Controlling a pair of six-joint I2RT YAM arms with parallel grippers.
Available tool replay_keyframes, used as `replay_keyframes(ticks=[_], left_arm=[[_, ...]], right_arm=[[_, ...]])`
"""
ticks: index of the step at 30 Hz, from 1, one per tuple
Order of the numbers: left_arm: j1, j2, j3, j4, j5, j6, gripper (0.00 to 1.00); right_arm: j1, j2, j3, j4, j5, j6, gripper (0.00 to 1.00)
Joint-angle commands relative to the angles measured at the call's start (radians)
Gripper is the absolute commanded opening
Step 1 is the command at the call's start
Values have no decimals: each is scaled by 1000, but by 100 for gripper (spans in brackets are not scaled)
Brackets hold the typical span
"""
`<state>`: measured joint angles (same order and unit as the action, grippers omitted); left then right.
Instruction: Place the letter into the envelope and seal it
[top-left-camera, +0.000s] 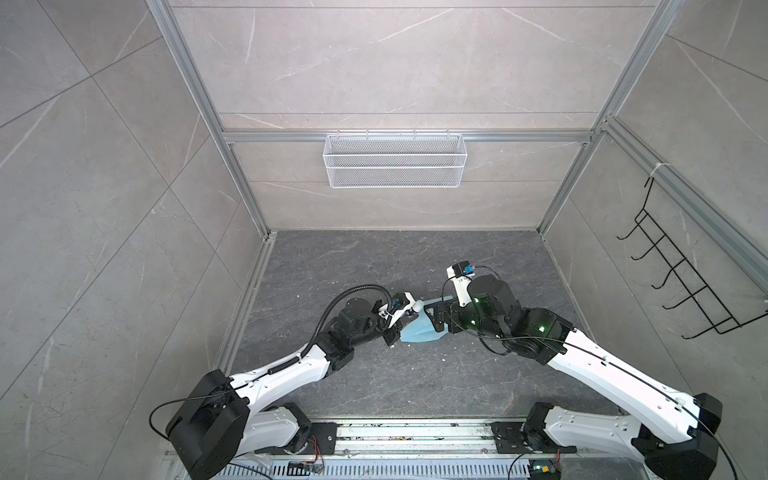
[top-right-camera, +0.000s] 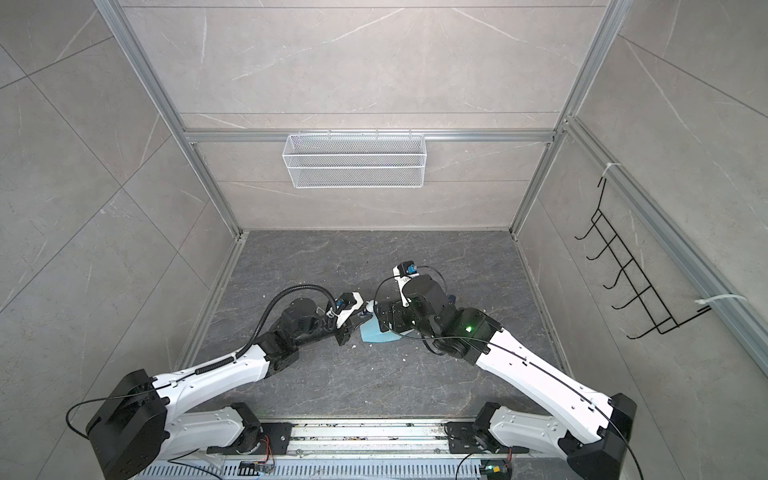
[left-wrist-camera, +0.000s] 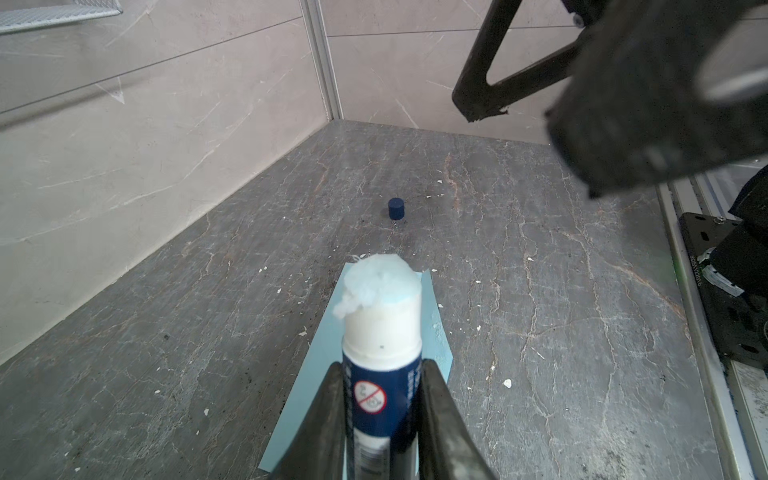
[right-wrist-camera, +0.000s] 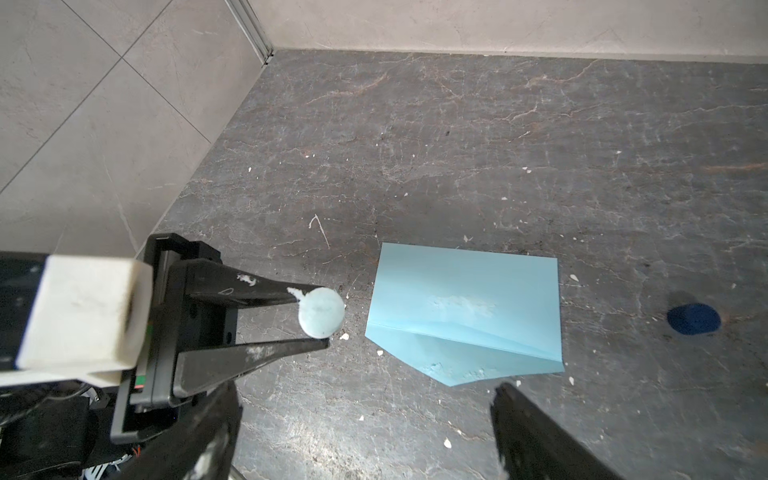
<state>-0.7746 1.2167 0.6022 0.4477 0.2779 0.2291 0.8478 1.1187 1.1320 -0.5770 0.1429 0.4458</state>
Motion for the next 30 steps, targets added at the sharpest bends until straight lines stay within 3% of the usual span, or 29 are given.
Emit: replay_keyframes(ticks=[1,4,8,14,23,30], left_arm=[[-3,-30,45,25,-38,-33,0],[-3,-26,48,18,-84,-36,0],[-4,-17,44,23,-125,-34,0],[-3,-22,37,25,-135,-33,0],[-3,-58,20,6,-142,-31,0],[-3,-86,2,1,-160,-33,0]], right_arm=[[1,-26,-18,-38,57,57,95],[1,-59,-76,-93,101,190,95],[1,-94,-158,-160,152,464,93],[2,-47,-292,-5,81,722,90],[-5,127,-351,203,41,875,81],[-23,199,-375,262,21,934,74]])
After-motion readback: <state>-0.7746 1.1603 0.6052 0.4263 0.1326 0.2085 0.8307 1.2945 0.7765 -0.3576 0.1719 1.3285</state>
